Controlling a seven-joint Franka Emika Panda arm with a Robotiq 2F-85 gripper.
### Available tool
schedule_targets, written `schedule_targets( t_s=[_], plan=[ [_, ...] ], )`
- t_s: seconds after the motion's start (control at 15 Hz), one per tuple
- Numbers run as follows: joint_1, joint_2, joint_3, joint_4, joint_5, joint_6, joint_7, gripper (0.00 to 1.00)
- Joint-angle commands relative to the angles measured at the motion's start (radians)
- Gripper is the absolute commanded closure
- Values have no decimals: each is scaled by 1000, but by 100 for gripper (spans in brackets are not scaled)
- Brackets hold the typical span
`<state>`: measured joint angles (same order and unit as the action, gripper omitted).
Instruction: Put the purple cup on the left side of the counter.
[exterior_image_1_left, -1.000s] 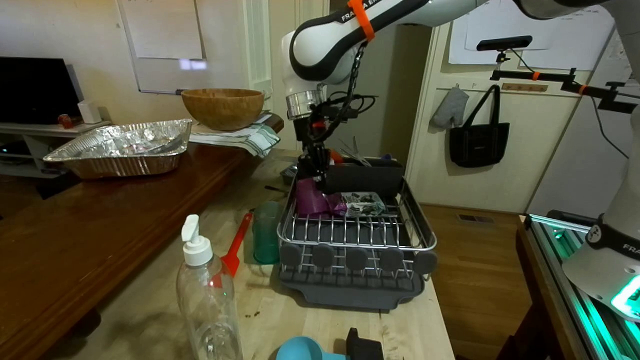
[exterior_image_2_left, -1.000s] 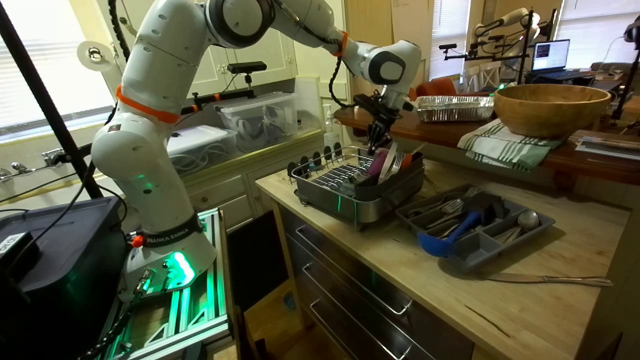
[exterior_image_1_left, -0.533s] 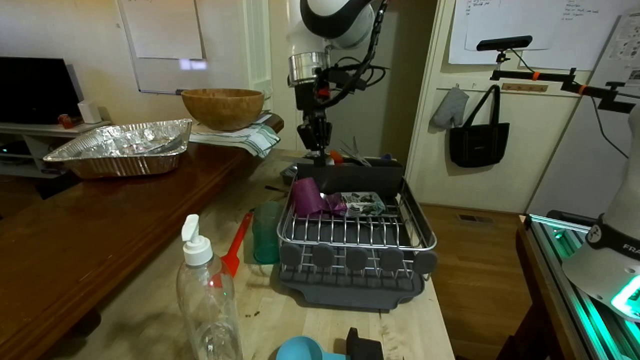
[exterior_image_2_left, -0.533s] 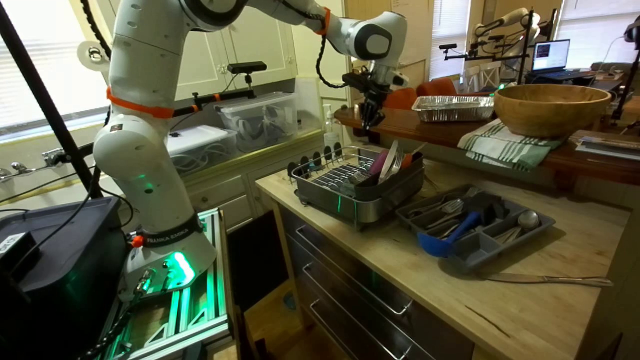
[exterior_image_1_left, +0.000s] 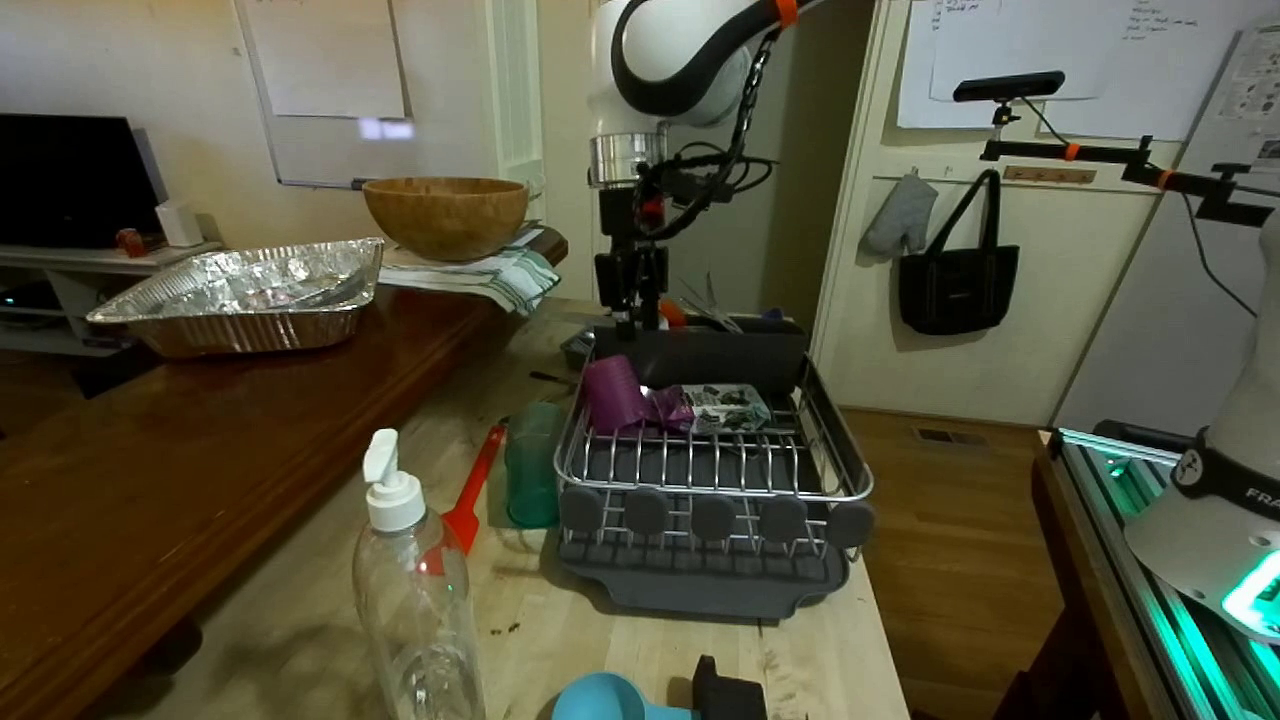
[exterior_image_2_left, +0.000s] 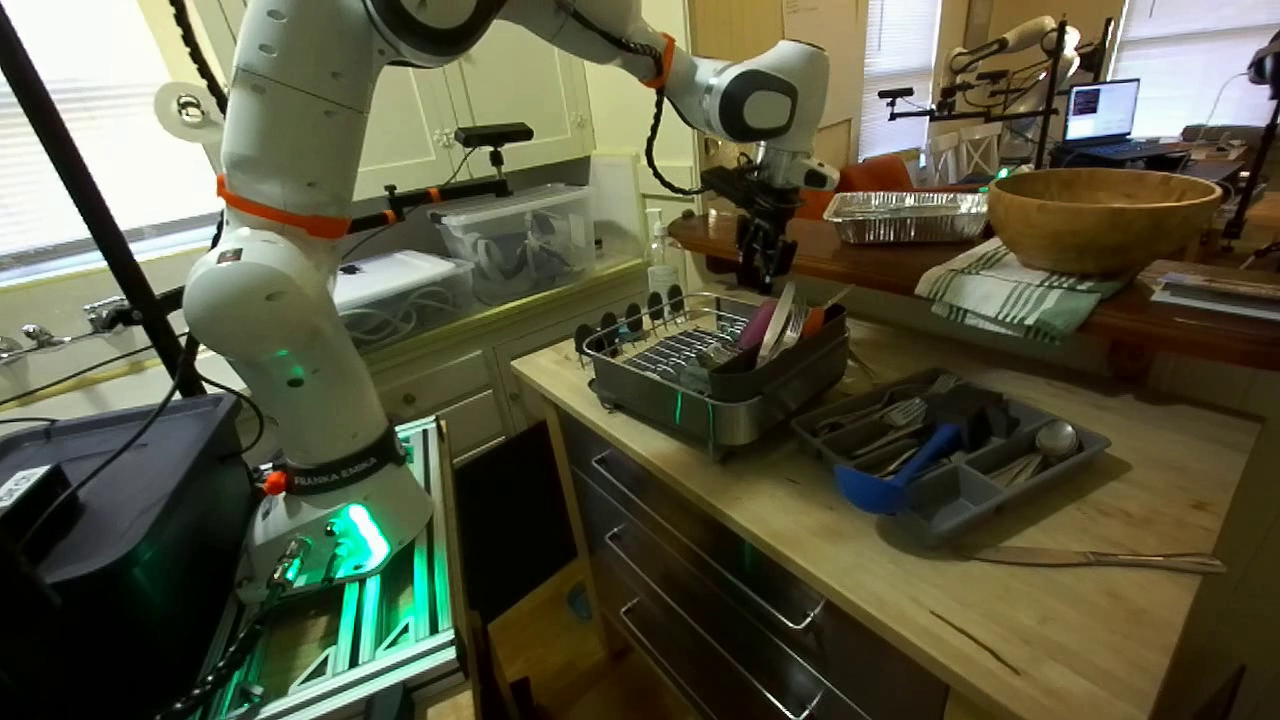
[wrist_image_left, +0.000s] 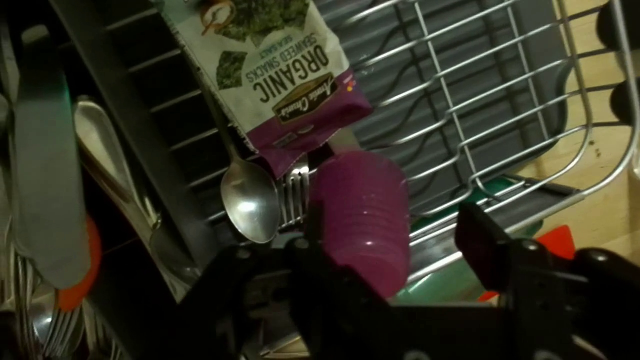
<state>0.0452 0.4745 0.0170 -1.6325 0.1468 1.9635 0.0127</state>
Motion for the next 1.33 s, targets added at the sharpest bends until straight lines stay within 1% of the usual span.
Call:
schedule_targets(
  t_s=[0.0,0.13,0.4,0.53,0.8,1.0,1.27],
  plan=[
    [-20,76,0,28,-28,75,-35,1],
    [-25,108,5,46,-31,105,-51,0],
    [-24,135,17,73,-32,103,-66,0],
    [-20,129,20,70,-30,99,-59,1],
    [10,81,21,24,-52,116,-33,0],
    [17,95,23,39,-49,79,-21,0],
    [17,106,7,43,-77,104,-14,0]
  ],
)
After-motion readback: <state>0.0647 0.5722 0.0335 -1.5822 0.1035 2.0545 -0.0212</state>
